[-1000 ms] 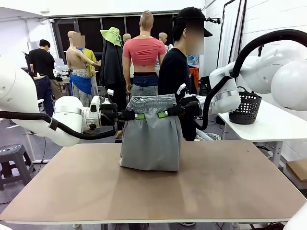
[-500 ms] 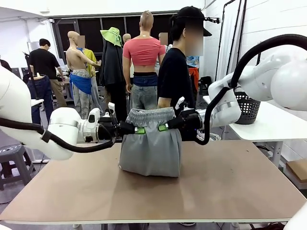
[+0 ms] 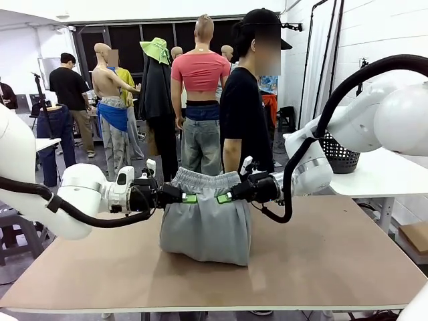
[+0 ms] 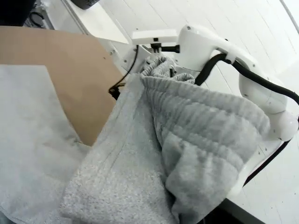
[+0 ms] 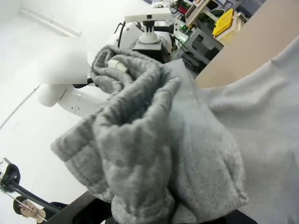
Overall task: Fold the training pants.
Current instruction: Fold the Training pants in half.
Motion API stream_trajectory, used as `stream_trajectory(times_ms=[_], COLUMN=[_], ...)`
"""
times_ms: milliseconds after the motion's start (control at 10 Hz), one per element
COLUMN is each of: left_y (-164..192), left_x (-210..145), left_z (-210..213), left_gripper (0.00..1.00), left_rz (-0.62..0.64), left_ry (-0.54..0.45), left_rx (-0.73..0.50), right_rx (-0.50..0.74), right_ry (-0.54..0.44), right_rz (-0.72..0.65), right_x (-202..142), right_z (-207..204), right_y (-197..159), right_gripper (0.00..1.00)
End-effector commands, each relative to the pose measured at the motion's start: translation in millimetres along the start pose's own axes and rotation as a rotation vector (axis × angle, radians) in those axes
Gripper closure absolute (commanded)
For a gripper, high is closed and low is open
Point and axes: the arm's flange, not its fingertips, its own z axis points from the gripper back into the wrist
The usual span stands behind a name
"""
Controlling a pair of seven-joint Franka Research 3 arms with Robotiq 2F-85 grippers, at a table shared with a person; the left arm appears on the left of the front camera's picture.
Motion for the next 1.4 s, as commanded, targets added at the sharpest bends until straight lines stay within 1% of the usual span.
stream_trajectory(times_ms=[0, 200, 400, 600, 900, 1000, 1100, 1200, 1300], left_y=[22.5, 48.6, 66.2, 72.0, 94.2, 96.5, 102.1, 96.8, 96.8], left_x=[28.0, 48.0, 61.0, 58.9, 64.1, 61.9, 63.3, 56.5, 56.5], left_z=[10.6, 1.5, -6.8, -8.7, -3.8, -0.6, 3.6, -6.1, -6.1], left_gripper=[1.0, 1.0, 1.0, 1.0, 1.0, 1.0, 1.0, 1.0, 1.0], left_rz=[0.023, -0.002, 0.01, 0.036, 0.075, 0.096, 0.106, 0.055, 0.055], left_ry=[-0.032, -0.018, 0.022, 0.028, 0.021, 0.002, -0.008, -0.002, -0.002], left_rx=[0.075, 0.093, 0.099, 0.104, 0.158, 0.206, 0.214, 0.155, 0.155], right_rx=[-0.079, -0.143, -0.223, -0.253, -0.255, -0.252, -0.264, -0.236, -0.236], right_ry=[-0.036, -0.087, -0.116, -0.09, -0.05, -0.039, -0.024, -0.058, -0.058], right_rz=[-0.039, -0.033, 0.007, -0.01, -0.034, -0.038, -0.035, -0.01, -0.01], right_x=[7.8, 12.4, 27.3, 36.8, 57.6, 60.2, 64.8, 47.8, 47.8], right_z=[7.2, 14.7, 24.2, 31.3, 40.3, 39.6, 39.4, 30.0, 30.0], right_y=[-15.2, -23.3, -37.6, -48.7, -73.6, -75.5, -77.2, -71.0, -71.0], right_gripper=[1.0, 1.0, 1.0, 1.0, 1.0, 1.0, 1.0, 1.0, 1.0])
